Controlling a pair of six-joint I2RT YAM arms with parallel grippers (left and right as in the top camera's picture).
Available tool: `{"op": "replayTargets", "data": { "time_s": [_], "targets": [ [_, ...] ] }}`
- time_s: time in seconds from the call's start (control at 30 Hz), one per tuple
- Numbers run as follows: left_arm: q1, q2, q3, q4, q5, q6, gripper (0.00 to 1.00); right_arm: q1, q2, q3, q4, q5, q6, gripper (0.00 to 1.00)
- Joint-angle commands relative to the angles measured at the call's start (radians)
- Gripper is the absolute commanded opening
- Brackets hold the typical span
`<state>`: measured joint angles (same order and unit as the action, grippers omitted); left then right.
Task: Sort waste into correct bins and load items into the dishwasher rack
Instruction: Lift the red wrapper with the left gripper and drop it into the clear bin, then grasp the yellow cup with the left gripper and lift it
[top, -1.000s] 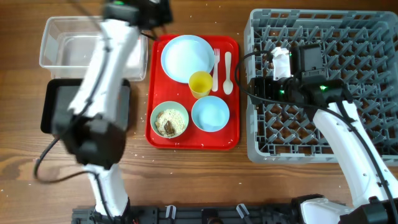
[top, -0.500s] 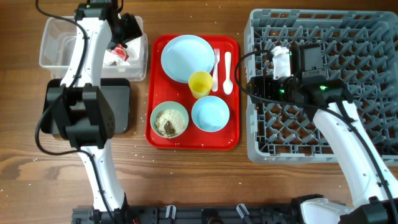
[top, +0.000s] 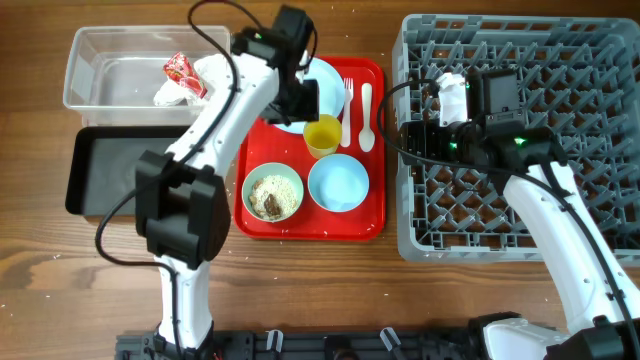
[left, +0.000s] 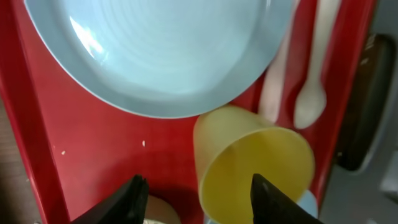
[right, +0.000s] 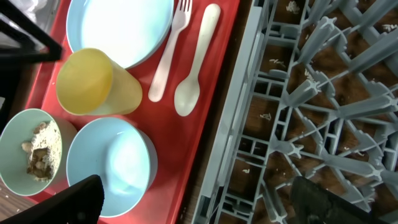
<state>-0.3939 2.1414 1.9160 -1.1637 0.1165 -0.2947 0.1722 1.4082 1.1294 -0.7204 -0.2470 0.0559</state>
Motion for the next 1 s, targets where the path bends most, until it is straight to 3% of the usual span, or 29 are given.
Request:
{"op": "replayTargets", "data": {
  "time_s": [0.0, 0.1, 0.2, 0.3, 0.57, 0.73, 0.83, 0.97],
  "targets": [
    [-0.006, 0.019, -0.129, 0.087, -0.021, 0.03, 0.46, -0.002, 0.008, 0.02, 0.002, -0.019, 0.027, 0.97],
    [-0.007, 0.019, -0.22, 0.195, 0.0, 0.029, 0.34, -0.002, 0.008, 0.02, 0.002, -0.018, 0.027, 0.97],
    [-0.006, 0.019, -0.231, 0.233, 0.057, 0.029, 0.04, -0.002, 0.008, 0.02, 0.002, -0.021, 0.027, 0.98],
    [0.004, 0.014, -0.208, 0.251, 0.167, 0.03, 0.04, -0.002, 0.008, 0.02, 0.01, -0.033, 0.034, 0.97],
    [0.175, -0.127, -0.158, 0.24, 0.658, 0.03, 0.04, -0.002, 0.008, 0.02, 0.088, -0.186, 0.055, 0.97],
    [0.291, -0.137, -0.158, 0.236, 1.144, 0.03, 0.04, -0.002, 0.027, -0.023, 0.464, -0.619, 0.246, 0.97],
    [0.301, -0.137, -0.158, 0.236, 1.303, 0.03, 0.04, -0.002, 0.073, -0.023, 0.649, -0.815, 0.265, 1.0],
    [0.299, -0.137, -0.158, 0.236, 1.439, 0.029, 0.04, -0.002, 0.145, -0.023, 0.816, -0.931, 0.32, 1.0]
  ]
}}
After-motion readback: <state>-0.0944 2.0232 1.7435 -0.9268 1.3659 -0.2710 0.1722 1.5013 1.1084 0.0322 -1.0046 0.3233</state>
